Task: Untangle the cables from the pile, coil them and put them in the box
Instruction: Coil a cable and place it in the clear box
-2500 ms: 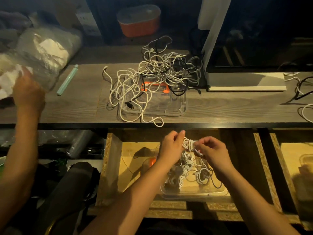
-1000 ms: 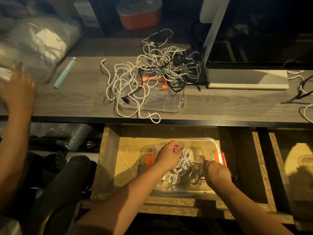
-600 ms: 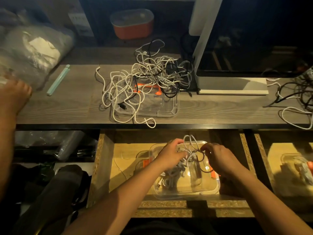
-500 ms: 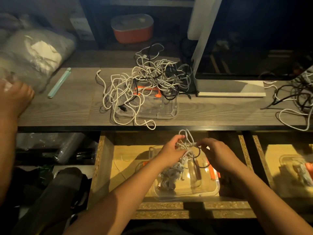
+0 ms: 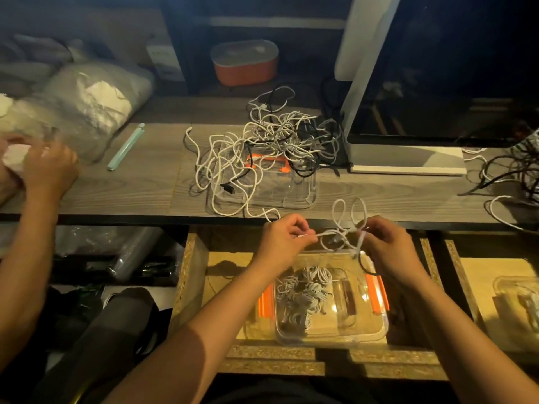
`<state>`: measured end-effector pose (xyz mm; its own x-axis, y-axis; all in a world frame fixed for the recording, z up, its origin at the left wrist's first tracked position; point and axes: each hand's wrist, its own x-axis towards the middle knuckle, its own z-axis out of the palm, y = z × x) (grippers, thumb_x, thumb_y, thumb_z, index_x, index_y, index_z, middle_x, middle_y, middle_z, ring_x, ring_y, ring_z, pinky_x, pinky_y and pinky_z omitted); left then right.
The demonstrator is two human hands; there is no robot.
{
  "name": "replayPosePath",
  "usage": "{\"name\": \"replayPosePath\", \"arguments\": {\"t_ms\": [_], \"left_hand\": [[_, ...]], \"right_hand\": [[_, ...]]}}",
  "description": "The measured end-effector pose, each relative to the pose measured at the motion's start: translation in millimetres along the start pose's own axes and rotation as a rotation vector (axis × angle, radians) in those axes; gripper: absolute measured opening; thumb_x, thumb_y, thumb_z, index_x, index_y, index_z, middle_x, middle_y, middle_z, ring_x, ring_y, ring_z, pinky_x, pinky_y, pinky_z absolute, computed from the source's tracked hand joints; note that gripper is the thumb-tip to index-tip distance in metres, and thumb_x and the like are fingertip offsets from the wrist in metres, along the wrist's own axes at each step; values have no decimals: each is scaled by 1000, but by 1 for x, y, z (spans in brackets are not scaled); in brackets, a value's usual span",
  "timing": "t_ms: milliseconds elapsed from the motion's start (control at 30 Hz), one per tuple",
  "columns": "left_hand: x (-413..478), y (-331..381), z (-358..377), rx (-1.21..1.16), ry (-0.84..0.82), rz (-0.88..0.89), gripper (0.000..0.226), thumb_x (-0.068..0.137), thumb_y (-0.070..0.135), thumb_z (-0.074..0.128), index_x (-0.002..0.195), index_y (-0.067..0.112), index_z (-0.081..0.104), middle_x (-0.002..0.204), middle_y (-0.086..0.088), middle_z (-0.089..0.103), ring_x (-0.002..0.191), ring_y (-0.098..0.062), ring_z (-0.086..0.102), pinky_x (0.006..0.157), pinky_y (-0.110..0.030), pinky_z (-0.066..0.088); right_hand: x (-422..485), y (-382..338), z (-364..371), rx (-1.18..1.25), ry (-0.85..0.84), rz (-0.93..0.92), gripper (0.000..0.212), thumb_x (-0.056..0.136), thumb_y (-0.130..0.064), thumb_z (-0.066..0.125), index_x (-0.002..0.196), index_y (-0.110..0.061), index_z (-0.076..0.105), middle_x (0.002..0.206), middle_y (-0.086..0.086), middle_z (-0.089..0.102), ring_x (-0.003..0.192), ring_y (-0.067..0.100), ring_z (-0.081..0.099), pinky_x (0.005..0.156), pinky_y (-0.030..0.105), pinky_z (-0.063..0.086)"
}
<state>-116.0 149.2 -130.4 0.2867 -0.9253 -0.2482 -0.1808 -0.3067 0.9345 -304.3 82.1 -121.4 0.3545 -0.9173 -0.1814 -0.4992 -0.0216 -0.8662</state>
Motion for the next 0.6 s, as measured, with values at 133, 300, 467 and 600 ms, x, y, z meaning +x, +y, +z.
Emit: {"name": "replayPosePath", "arguments": {"t_ms": [133, 300, 467, 600], "left_hand": [[1, 3, -9, 402, -50, 152, 15, 93, 20, 57, 107, 19, 63, 97, 10, 60, 92, -10, 56, 69, -18, 41], [10, 1, -18, 677, 24, 208, 27, 100, 18, 40, 116, 11, 60, 106, -7, 55, 96, -24, 54, 79, -36, 44], [9, 9, -11, 668, 64, 229, 25, 100, 23, 39, 106, 10, 59, 103, -7, 59, 93, -25, 55, 78, -38, 44], [6, 23, -2, 575, -11, 369, 23, 99, 23, 42, 101, 10, 62, 95, -3, 63, 88, -20, 57, 75, -36, 46]], "right_hand": [[3, 4, -2, -133, 123, 108, 6, 92, -12, 57, 95, -15, 61, 85, 1, 65, 73, 13, 64, 57, 21, 47], [8, 6, -17, -245, 293, 285, 10, 92, -17, 58, 100, -11, 56, 83, 1, 57, 75, 15, 56, 64, 32, 48], [11, -3, -18, -345, 119, 279, 19, 95, -20, 54, 110, -12, 60, 111, 14, 63, 93, 23, 60, 81, 38, 49], [3, -36, -11, -470, 88, -87, 49, 95, -17, 51, 142, -18, 39, 146, 3, 38, 134, 20, 35, 107, 35, 29]]}}
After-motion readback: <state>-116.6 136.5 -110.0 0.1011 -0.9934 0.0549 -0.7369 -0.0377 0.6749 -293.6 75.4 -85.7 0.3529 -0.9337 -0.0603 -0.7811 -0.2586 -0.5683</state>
